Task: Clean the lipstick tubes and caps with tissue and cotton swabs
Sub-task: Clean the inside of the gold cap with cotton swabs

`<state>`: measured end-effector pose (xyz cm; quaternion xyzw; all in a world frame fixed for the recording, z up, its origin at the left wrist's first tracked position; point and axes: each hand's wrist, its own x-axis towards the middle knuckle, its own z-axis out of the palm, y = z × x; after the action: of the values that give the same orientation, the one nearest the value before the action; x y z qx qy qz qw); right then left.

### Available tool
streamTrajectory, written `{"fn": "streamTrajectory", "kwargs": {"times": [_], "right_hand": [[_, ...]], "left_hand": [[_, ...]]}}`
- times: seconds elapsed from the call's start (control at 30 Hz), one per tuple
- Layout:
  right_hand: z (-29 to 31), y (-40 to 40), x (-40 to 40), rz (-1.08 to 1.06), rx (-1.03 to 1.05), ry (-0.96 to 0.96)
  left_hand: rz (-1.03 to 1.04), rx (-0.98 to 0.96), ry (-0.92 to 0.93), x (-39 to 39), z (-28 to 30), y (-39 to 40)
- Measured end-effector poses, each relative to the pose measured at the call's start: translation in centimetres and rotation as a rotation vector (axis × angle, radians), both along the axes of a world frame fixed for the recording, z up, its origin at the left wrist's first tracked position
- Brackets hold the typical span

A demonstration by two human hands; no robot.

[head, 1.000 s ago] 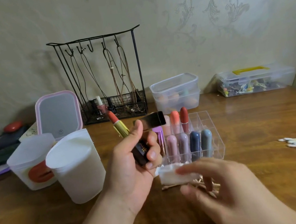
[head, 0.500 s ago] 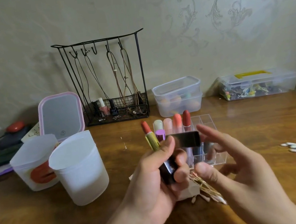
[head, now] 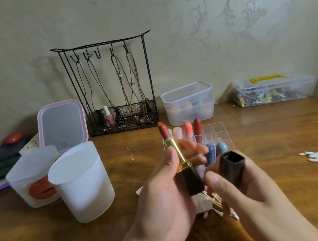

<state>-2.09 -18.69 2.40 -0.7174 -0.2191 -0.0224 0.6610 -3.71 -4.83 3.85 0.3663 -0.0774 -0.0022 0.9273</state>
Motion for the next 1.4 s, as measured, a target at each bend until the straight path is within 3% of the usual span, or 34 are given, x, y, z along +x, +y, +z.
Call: {"fn": "streamTrajectory", "kwargs": {"times": [0.13, 0.27, 0.37, 0.53, 0.67, 0.77, 0.9, 1.07, 1.27, 1.4], "right_hand": [[0.2, 0.1, -0.1, 0.083, 0.038, 0.108], [0.5, -0.4, 0.1, 0.143, 0.157, 0.089], [0.5, -0.1, -0.3, -0.014, 0.044, -0.118], [0.6, -0.4, -0.1, -0.387, -0.310, -0.474], [1.1, -0.1, -0.2, -0.226, -0.003, -0.138], [1.1, -0.5, 0.3, -0.146, 0.065, 0.000], [1.2, -0.4, 0.1, -0.156, -0.001, -0.064], [0.5, 0.0, -0.1, -0.205, -0.175, -0.323], [0.4, -0.4, 0.6, -0.062, 0.043, -0.137], [0.8, -1.0, 0.9, 0.052, -0.130, -0.099]], "left_hand": [[-0.006, 0.117, -0.067, -0.1, -0.4, 0.0], [-0.019, 0.076, -0.117, 0.3, -0.6, 0.5], [0.039, 0.042, -0.121, 0.5, -0.6, 0.5], [0.231, 0.158, 0.020, 0.8, -1.0, 0.1], [0.152, 0.167, -0.051, 0.4, -0.8, -0.1], [0.121, 0.131, -0.069, 0.2, -0.5, -0.2], [0.189, 0.157, -0.056, 0.2, -0.3, -0.2], [0.192, 0.255, -0.105, 0.2, -0.8, -0.1], [0.142, 0.449, -0.203, -0.2, -0.8, -0.9], [0.272, 0.511, -0.184, -0.1, -0.5, -0.7]]}}
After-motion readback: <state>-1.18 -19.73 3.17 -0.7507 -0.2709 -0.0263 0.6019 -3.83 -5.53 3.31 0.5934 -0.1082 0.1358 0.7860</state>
